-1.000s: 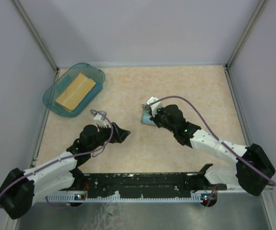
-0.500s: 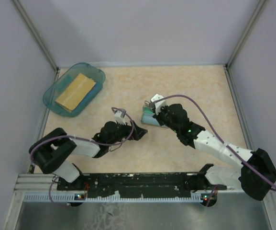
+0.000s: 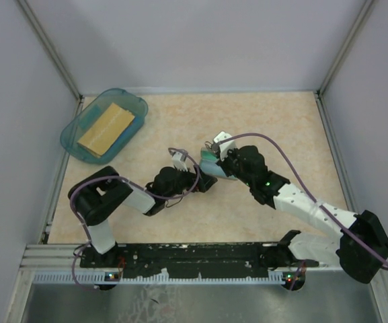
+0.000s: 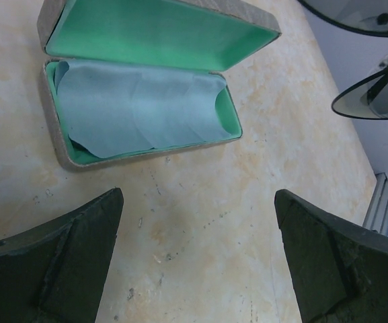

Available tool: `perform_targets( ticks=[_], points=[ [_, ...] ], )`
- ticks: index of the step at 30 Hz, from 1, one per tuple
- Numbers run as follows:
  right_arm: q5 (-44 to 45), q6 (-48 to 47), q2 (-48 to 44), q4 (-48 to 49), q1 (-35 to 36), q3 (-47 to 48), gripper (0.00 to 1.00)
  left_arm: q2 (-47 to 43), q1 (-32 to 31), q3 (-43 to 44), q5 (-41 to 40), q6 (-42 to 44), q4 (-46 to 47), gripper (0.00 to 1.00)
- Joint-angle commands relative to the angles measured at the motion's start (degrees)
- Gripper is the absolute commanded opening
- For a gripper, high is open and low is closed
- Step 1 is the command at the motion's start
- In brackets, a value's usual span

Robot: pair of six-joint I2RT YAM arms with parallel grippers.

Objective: Organize the sunglasses
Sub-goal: Adjust the sunglasses case at the center of the board.

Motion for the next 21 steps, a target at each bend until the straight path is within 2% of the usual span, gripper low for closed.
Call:
perform_targets(
  ticks=[1,9,21],
  points=[
    [-0.21,0.17,-2.18,2.18,-0.75,0.22,0.0,2.22,-0.27,1.5,-0.31,-0.66,3.37,1.0],
    [-0.28,0.18,-2.33,2.03,-0.91,0.11,0.0,5.15,-0.01,3.67,-2.86,0.72,3.31,1.0],
    [-0.84,0.31,-2.44,1.85,-1.09,0.0,0.0,7.63,3.4,5.11,-2.34,0.7,2.6,1.0]
  ],
)
